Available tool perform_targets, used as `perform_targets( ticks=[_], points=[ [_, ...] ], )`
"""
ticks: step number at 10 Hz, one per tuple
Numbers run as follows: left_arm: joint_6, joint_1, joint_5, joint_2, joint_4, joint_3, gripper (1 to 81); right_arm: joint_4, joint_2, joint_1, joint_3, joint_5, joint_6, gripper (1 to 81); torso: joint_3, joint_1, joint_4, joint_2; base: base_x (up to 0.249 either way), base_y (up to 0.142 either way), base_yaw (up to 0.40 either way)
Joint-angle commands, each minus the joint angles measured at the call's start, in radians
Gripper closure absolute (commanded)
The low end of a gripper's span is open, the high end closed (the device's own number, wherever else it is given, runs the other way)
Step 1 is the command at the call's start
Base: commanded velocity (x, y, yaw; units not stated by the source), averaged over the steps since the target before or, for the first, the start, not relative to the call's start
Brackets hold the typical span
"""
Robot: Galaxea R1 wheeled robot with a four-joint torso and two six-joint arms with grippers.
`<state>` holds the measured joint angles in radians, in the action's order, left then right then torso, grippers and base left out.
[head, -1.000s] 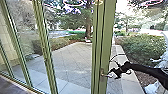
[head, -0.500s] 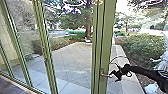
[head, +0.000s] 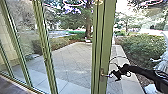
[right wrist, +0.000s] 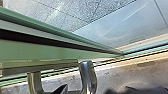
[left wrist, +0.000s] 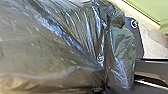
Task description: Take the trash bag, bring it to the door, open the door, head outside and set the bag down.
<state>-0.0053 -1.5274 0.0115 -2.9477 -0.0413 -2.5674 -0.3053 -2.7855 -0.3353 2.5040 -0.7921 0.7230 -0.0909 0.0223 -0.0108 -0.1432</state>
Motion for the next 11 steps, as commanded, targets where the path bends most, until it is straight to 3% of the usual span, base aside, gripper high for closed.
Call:
perform_targets(
  ticks=[1,5,6,8,9,11],
  points=[
    [-0.004,0.049,0.065,0.002,-0.009,0.006,81.1,-0.009,-0.031,0.146,0.022,-0.03,-0.004,1.0,0.0,0.0,0.0,0.0,0.0,0.0,0.0],
    [-0.004,0.049,0.065,0.002,-0.009,0.006,81.1,-0.009,-0.05,0.115,0.028,-0.025,0.003,1.0,0.0,0.0,0.0,0.0,0.0,0.0,0.0],
    [-0.004,0.046,0.065,0.001,-0.009,0.006,81.1,-0.006,-0.059,0.109,0.037,-0.024,0.001,1.0,-0.067,0.0,0.0,0.0,0.0,0.0,0.0],
    [-0.002,0.048,0.07,0.001,-0.006,0.006,81.1,0.006,-0.077,0.107,0.064,-0.024,0.0,1.0,-0.114,0.0,0.0,0.0,0.0,0.0,0.0],
    [-0.002,0.048,0.07,0.001,-0.006,0.006,81.1,0.008,-0.081,0.103,0.064,-0.022,0.0,1.0,-0.05,0.0,0.0,0.0,0.0,0.0,0.0],
    [-0.002,0.043,0.068,-0.001,-0.006,0.006,81.1,0.009,-0.081,0.101,0.065,-0.024,0.0,1.0,-0.095,0.0,0.0,0.001,0.0,0.0,0.0]
  ],
)
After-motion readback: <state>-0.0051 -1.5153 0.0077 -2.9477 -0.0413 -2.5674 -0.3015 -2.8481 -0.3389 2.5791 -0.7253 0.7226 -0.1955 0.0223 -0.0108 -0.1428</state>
